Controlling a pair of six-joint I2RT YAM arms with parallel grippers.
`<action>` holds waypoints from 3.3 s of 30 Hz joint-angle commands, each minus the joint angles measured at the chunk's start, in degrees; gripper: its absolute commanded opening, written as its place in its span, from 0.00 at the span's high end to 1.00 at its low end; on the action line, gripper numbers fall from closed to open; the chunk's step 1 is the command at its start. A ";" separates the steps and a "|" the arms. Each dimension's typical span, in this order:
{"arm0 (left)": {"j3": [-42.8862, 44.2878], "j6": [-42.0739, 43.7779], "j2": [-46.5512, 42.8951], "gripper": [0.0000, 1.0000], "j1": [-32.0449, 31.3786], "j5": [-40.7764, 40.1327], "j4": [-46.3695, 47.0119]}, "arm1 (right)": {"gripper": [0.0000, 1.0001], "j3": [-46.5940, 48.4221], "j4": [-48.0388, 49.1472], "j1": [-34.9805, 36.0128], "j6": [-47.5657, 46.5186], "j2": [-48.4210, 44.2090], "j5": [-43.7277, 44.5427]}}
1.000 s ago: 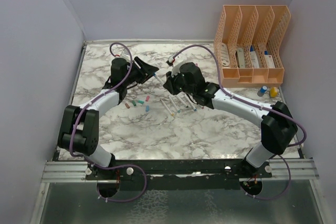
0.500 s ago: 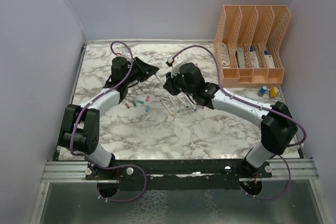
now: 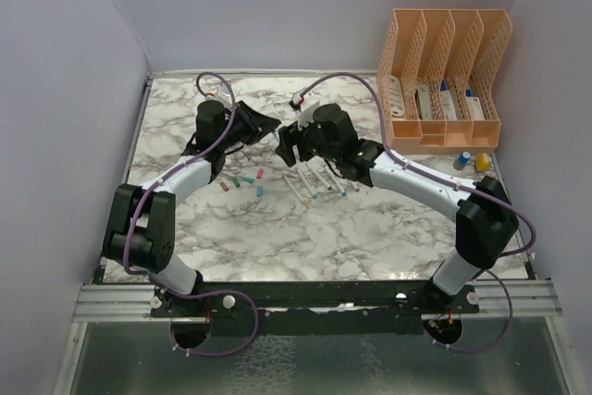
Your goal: Open the pen caps
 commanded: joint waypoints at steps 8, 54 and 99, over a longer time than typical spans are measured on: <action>-0.08 2.44 -3.27 1.00 -3.01 -0.18 -0.11 | 0.37 10.66 -7.26 0.46 2.87 7.81 0.47; 11.41 18.46 6.52 1.00 -2.57 -8.85 -22.18 | 0.99 -12.90 -10.00 -8.44 5.31 -7.50 20.33; 0.85 27.07 9.45 0.77 -6.21 -17.33 -30.33 | 0.97 -17.29 -1.63 -20.84 4.44 7.75 11.16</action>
